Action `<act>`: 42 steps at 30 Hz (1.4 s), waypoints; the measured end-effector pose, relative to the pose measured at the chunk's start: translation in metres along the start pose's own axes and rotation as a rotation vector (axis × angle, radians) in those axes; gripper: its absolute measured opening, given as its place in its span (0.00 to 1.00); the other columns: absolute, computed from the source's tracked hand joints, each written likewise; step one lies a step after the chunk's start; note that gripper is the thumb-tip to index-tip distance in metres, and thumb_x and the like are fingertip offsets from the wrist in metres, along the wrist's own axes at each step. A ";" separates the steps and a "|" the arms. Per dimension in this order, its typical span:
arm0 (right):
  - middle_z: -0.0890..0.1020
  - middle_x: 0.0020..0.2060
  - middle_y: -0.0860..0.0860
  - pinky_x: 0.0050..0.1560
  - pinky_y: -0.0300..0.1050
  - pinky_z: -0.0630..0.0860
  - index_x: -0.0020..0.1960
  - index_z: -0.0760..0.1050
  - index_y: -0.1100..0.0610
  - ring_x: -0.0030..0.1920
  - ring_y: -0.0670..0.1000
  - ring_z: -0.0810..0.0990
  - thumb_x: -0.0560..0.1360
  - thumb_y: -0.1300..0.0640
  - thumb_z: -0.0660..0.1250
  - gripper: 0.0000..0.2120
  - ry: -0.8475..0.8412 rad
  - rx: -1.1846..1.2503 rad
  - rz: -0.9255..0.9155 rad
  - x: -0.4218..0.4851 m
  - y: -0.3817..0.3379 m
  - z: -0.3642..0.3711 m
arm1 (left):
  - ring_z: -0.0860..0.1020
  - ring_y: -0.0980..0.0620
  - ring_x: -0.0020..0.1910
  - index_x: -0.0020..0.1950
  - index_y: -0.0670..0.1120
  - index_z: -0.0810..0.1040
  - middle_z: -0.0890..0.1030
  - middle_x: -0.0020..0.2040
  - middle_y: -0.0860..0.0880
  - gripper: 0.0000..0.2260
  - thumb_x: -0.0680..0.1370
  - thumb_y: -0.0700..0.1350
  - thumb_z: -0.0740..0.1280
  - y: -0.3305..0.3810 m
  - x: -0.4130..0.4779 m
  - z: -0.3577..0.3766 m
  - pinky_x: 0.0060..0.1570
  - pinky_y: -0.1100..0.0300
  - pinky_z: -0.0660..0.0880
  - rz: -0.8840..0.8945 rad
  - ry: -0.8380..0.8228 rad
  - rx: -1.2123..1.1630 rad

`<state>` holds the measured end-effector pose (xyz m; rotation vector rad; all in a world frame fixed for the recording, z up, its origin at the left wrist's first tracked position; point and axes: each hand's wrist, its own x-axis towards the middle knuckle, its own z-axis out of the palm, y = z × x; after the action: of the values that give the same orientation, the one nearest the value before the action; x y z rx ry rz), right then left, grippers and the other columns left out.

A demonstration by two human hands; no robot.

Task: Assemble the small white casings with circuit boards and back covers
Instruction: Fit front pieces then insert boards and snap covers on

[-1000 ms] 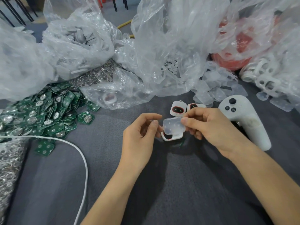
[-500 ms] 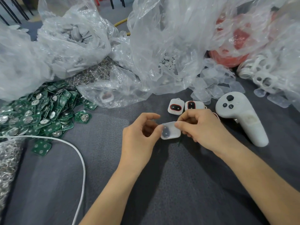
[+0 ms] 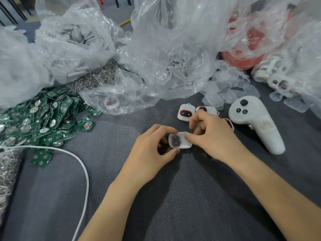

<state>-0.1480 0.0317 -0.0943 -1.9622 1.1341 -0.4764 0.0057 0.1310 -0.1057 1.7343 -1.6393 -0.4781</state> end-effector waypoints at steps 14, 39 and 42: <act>0.74 0.30 0.45 0.35 0.28 0.68 0.42 0.80 0.44 0.32 0.37 0.72 0.73 0.56 0.71 0.06 -0.076 -0.088 -0.124 -0.004 -0.002 -0.006 | 0.74 0.61 0.45 0.55 0.52 0.79 0.77 0.48 0.58 0.14 0.71 0.47 0.75 -0.005 0.000 0.004 0.46 0.73 0.66 0.049 0.026 0.052; 0.75 0.37 0.45 0.38 0.28 0.66 0.41 0.80 0.47 0.33 0.40 0.71 0.72 0.60 0.71 0.08 -0.020 -0.224 -0.153 0.001 -0.002 -0.010 | 0.76 0.51 0.47 0.44 0.47 0.79 0.76 0.49 0.54 0.08 0.70 0.48 0.75 -0.002 -0.001 0.004 0.44 0.51 0.75 0.059 0.072 0.090; 0.74 0.37 0.43 0.39 0.25 0.65 0.43 0.81 0.49 0.34 0.39 0.71 0.73 0.60 0.70 0.06 -0.012 -0.255 -0.147 0.000 -0.002 -0.007 | 0.76 0.51 0.46 0.43 0.47 0.79 0.75 0.49 0.53 0.08 0.70 0.48 0.75 -0.002 -0.001 0.005 0.42 0.51 0.75 0.059 0.077 0.098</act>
<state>-0.1518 0.0293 -0.0883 -2.2781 1.0917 -0.4114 0.0031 0.1302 -0.1106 1.7476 -1.6791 -0.3041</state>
